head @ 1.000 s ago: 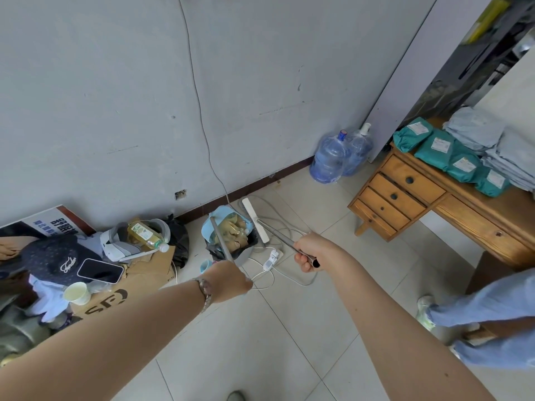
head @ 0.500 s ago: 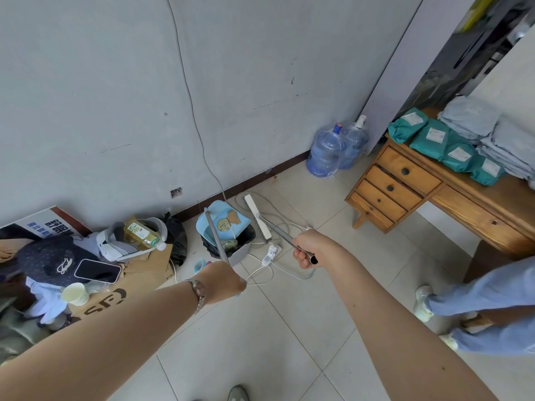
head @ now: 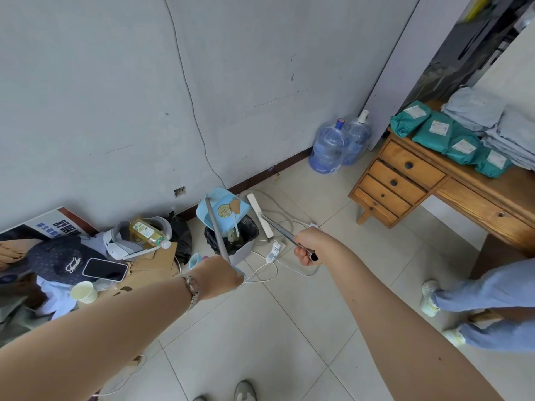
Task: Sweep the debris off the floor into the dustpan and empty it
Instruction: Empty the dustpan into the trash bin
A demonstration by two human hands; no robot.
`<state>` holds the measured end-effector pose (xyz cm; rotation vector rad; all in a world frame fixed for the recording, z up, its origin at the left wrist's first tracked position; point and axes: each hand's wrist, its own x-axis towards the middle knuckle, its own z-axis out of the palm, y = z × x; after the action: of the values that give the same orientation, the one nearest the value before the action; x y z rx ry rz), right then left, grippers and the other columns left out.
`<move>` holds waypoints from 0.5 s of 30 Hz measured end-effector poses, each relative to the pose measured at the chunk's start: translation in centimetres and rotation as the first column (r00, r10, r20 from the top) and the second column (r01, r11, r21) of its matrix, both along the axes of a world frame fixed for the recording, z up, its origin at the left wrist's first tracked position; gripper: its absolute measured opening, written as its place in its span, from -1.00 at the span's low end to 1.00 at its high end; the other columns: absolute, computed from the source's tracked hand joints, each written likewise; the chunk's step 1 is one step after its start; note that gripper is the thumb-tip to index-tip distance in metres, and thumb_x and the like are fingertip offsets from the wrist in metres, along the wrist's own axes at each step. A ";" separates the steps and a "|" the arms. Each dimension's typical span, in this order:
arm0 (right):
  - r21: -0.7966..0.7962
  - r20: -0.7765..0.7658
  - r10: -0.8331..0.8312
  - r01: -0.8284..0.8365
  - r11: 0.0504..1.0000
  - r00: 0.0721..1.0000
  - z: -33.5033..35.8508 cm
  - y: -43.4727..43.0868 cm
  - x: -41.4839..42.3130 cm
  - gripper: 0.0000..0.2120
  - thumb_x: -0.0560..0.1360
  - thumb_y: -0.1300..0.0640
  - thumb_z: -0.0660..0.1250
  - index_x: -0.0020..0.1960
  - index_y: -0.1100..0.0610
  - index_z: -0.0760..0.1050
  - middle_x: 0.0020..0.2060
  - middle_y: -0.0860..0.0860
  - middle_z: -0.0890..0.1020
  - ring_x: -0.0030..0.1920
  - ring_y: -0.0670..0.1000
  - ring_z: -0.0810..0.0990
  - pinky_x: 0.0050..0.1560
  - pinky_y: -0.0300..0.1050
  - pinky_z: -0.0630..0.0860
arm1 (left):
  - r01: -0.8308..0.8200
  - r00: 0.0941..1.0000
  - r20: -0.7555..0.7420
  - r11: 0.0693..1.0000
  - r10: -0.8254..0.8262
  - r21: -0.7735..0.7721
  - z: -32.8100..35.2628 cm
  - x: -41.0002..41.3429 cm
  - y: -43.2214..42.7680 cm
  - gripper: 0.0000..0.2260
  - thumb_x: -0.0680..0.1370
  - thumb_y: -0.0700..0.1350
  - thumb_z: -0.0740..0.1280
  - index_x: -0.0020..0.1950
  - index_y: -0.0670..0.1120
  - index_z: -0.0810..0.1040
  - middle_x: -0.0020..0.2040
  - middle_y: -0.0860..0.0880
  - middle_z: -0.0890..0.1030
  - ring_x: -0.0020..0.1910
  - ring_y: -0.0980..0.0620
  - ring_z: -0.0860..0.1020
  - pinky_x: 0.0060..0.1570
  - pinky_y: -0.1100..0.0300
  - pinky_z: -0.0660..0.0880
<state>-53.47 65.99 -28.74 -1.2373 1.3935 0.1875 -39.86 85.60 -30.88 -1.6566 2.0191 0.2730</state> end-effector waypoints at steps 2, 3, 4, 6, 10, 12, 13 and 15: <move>-0.013 -0.001 -0.006 0.006 1.000 1.000 -0.1 0.2 0.0 -0.79 0.57 0.29 -0.02 -0.17 0.17 0.33 -0.47 0.10 0.36 -0.73 -0.07 0.26 -0.57 -0.39 0.17 | 0.017 1.000 -0.008 0.999 -0.017 0.035 -0.8 -0.3 0.4 -0.72 0.53 -0.35 0.20 0.23 -0.24 0.36 -0.40 -0.11 0.23 -0.30 -0.16 0.39 -0.33 0.03 0.38; -0.018 -0.004 -0.010 0.010 1.000 1.000 0.0 0.2 0.0 -0.80 0.57 0.29 -0.01 -0.15 0.17 0.33 -0.47 0.10 0.37 -0.71 -0.07 0.26 -0.57 -0.39 0.17 | 0.016 1.000 -0.016 0.999 -0.015 0.040 -1.1 -0.3 0.6 -0.74 0.53 -0.35 0.21 0.22 -0.25 0.37 -0.41 -0.10 0.23 -0.32 -0.15 0.39 -0.33 0.03 0.40; -0.024 -0.006 -0.012 0.012 1.000 1.000 0.0 0.3 0.1 -0.81 0.56 0.30 -0.01 -0.13 0.17 0.34 -0.48 0.10 0.37 -0.70 -0.06 0.25 -0.57 -0.39 0.17 | 0.010 1.000 -0.023 0.999 -0.010 0.037 -1.4 -0.5 0.7 -0.75 0.54 -0.34 0.21 0.21 -0.24 0.36 -0.41 -0.09 0.22 -0.36 -0.13 0.38 -0.36 0.04 0.40; -0.027 -0.004 -0.009 0.009 1.000 1.000 0.1 0.5 0.1 -0.81 0.56 0.31 -0.02 -0.12 0.17 0.33 -0.48 0.10 0.36 -0.71 -0.06 0.25 -0.58 -0.40 0.16 | -0.006 0.999 -0.035 0.999 0.007 0.032 -1.5 -0.9 0.9 -0.73 0.55 -0.31 0.20 0.25 -0.23 0.33 -0.41 -0.09 0.21 -0.44 -0.08 0.32 -0.46 0.11 0.30; -0.030 -0.007 0.005 -0.005 1.000 1.000 0.1 0.8 0.1 -0.80 0.57 0.30 -0.02 -0.16 0.18 0.32 -0.46 0.10 0.36 -0.74 -0.07 0.25 -0.59 -0.38 0.16 | -0.005 1.000 -0.031 1.000 0.006 0.022 -0.8 -1.4 0.3 -0.71 0.56 -0.30 0.21 0.28 -0.21 0.32 -0.39 -0.09 0.20 -0.30 -0.16 0.38 -0.49 0.12 0.23; -0.023 -0.018 0.013 -0.014 1.000 1.000 0.0 0.8 0.1 -0.79 0.58 0.29 -0.02 -0.15 0.19 0.33 -0.45 0.09 0.36 -0.74 -0.07 0.25 -0.59 -0.39 0.17 | -0.035 0.999 -0.041 0.999 0.035 0.014 -0.5 -1.4 -0.2 -0.70 0.56 -0.27 0.20 0.29 -0.20 0.32 -0.39 -0.09 0.22 -0.28 -0.15 0.38 -0.51 0.13 0.20; -0.019 -0.023 0.017 -0.017 1.000 1.000 0.1 0.9 0.1 -0.79 0.58 0.29 -0.02 -0.15 0.19 0.34 -0.45 0.09 0.37 -0.74 -0.07 0.25 -0.59 -0.39 0.17 | -0.046 0.998 -0.053 0.999 0.046 0.011 -0.4 -1.3 -0.3 -0.71 0.57 -0.25 0.19 0.29 -0.19 0.32 -0.38 -0.09 0.22 -0.27 -0.14 0.39 -0.47 0.13 0.25; -0.015 -0.027 0.025 -0.025 1.000 0.999 0.2 0.9 0.1 -0.79 0.58 0.29 -0.02 -0.16 0.19 0.33 -0.46 0.09 0.37 -0.74 -0.07 0.25 -0.59 -0.40 0.17 | -0.075 0.994 -0.076 0.997 0.075 0.000 0.0 -1.1 -0.3 -0.73 0.58 -0.21 0.19 0.28 -0.19 0.32 -0.37 -0.08 0.23 -0.25 -0.11 0.39 -0.33 0.10 0.34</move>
<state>-53.34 66.88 -28.59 -1.2688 1.4050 0.2116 -40.97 85.25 -30.83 -1.7514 2.0155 0.3647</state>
